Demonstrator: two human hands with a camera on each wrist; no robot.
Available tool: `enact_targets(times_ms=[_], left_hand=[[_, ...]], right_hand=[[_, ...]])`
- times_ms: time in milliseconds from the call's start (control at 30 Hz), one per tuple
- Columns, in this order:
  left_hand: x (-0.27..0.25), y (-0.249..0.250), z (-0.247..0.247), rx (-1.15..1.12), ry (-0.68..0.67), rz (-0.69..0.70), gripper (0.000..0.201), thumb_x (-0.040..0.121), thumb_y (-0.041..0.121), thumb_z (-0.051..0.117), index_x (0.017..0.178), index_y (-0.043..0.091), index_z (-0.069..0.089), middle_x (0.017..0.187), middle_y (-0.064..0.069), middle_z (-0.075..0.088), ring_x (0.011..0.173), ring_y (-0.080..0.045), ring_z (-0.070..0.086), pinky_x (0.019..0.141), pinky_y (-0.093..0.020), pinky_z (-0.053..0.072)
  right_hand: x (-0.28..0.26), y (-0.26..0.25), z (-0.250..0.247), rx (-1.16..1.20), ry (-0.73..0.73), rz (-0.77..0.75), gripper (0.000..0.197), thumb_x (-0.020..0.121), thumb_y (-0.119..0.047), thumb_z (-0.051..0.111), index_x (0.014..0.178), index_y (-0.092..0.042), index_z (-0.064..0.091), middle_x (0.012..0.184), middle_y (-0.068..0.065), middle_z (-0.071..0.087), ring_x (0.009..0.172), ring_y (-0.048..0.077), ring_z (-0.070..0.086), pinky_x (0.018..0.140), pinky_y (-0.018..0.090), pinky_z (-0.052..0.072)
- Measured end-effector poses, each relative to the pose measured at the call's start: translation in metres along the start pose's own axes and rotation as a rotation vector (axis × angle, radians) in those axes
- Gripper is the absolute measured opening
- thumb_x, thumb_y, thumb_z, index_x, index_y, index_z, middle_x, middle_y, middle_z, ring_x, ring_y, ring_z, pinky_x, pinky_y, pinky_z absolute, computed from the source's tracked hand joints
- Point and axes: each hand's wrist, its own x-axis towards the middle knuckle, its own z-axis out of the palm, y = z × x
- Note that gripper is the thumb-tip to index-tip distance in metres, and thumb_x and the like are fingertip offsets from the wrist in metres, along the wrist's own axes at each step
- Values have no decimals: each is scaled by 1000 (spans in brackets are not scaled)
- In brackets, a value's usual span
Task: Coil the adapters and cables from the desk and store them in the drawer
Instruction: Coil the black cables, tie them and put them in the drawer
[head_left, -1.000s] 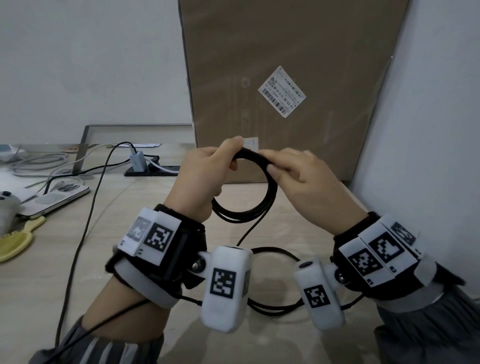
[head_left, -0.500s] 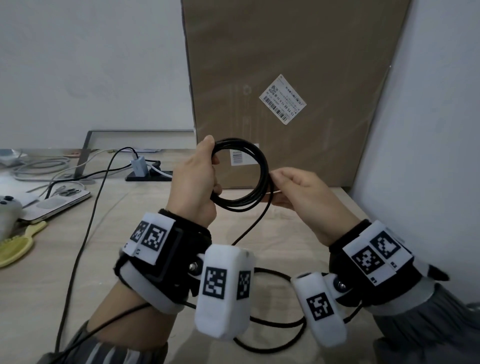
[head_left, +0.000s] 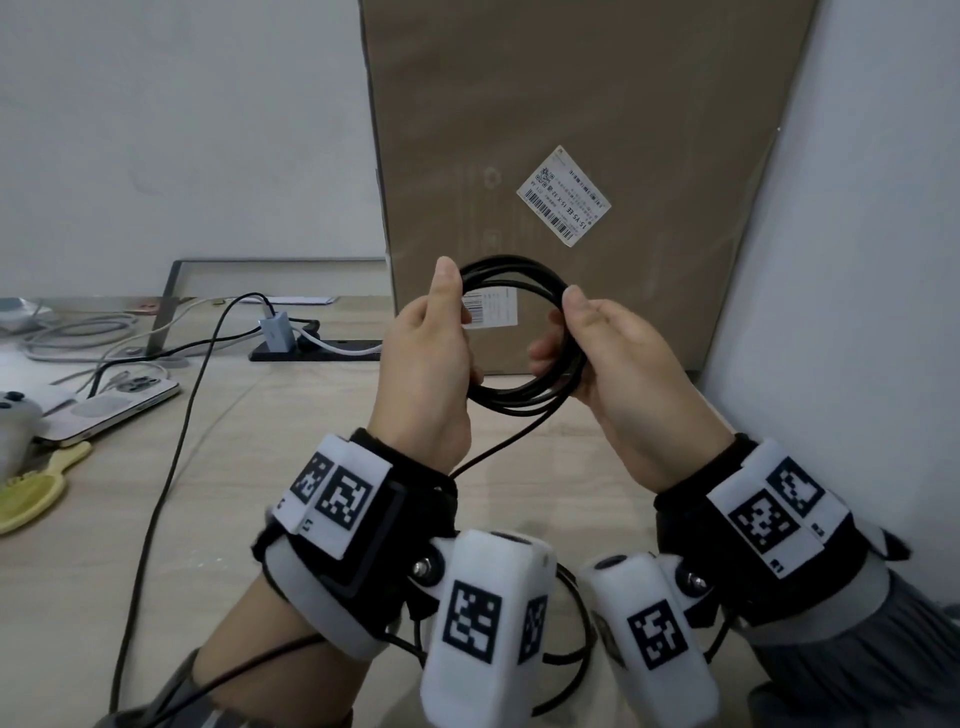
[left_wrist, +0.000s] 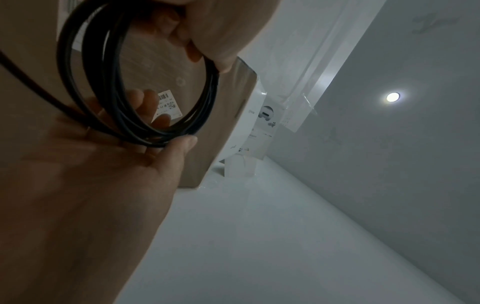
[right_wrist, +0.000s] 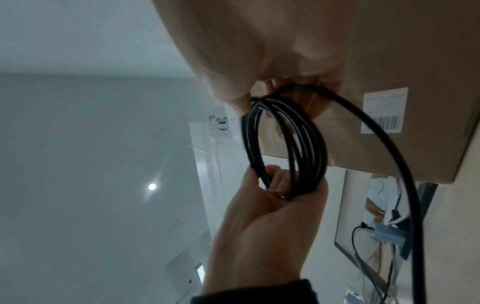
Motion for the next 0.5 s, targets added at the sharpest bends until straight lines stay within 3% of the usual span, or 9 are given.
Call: enact_targets(times_ms=[100, 233, 367, 500], left_hand=[[-4, -4, 3, -33, -53, -5, 41, 98, 47, 43, 71, 16, 45, 52, 6, 35, 41, -9, 31, 52, -29, 33], [-6, -8, 6, -64, -203, -165, 42, 100, 46, 37, 77, 13, 46, 50, 3, 37, 43, -11, 41, 61, -29, 43], [-3, -3, -3, 155, -407, -210, 40, 103, 41, 32, 83, 12, 51, 66, -5, 60, 75, -22, 66, 80, -37, 54], [6, 10, -25, 343, -523, -232, 34, 101, 34, 40, 104, 10, 63, 98, -10, 71, 97, -22, 66, 94, -38, 51]], right_hand=[[1, 3, -1, -38, 46, -62, 24, 100, -34, 42, 90, -17, 55, 55, -9, 56, 63, 9, 55, 76, 32, 47], [4, 5, -5, -57, 117, -116, 26, 101, -34, 40, 87, -16, 52, 50, -14, 42, 53, 8, 41, 61, 31, 39], [10, 6, -18, -233, 136, -241, 24, 100, -35, 41, 81, -24, 51, 50, -15, 41, 51, 9, 37, 57, 36, 36], [13, 8, -24, -419, 58, -325, 22, 94, -40, 41, 82, -26, 53, 56, -18, 44, 59, 11, 41, 61, 39, 39]])
